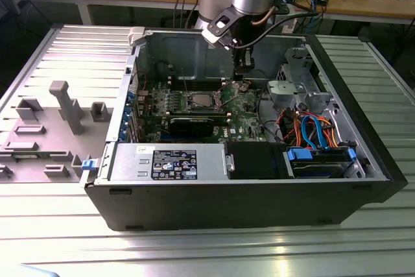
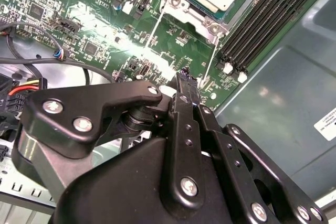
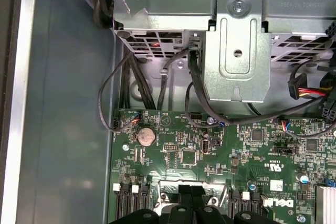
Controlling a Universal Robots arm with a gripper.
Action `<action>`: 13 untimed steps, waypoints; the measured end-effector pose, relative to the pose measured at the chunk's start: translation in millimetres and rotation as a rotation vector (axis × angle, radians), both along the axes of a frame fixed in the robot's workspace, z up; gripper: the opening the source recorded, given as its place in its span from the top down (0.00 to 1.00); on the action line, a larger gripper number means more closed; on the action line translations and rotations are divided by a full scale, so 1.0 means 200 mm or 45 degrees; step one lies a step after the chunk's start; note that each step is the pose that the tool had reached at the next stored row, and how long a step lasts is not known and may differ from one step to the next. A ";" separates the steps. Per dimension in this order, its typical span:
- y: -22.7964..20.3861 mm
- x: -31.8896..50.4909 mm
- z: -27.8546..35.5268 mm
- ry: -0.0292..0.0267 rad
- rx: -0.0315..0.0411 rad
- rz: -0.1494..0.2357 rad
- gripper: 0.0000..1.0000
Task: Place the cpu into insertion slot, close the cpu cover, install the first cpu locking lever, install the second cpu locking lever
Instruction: 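Close the cpu cover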
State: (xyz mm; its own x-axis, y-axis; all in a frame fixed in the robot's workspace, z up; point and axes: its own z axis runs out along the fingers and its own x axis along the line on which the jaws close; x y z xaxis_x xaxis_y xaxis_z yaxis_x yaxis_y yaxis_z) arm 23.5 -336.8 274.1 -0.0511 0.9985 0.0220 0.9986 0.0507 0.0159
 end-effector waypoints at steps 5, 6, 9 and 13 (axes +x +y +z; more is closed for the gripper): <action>0.000 0.011 0.000 0.0000 -0.0001 0.000 0.89; 0.000 0.012 0.000 0.0001 0.0000 0.000 0.89; 0.000 0.018 0.000 0.0000 0.0001 0.000 0.89; 0.000 0.030 0.000 0.0000 0.0000 0.000 0.89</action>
State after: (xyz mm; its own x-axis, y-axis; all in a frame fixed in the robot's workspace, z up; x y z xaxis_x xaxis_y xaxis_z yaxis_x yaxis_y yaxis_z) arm 29.6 -336.8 274.1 -0.0510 0.9985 0.0220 0.9986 0.0506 0.0159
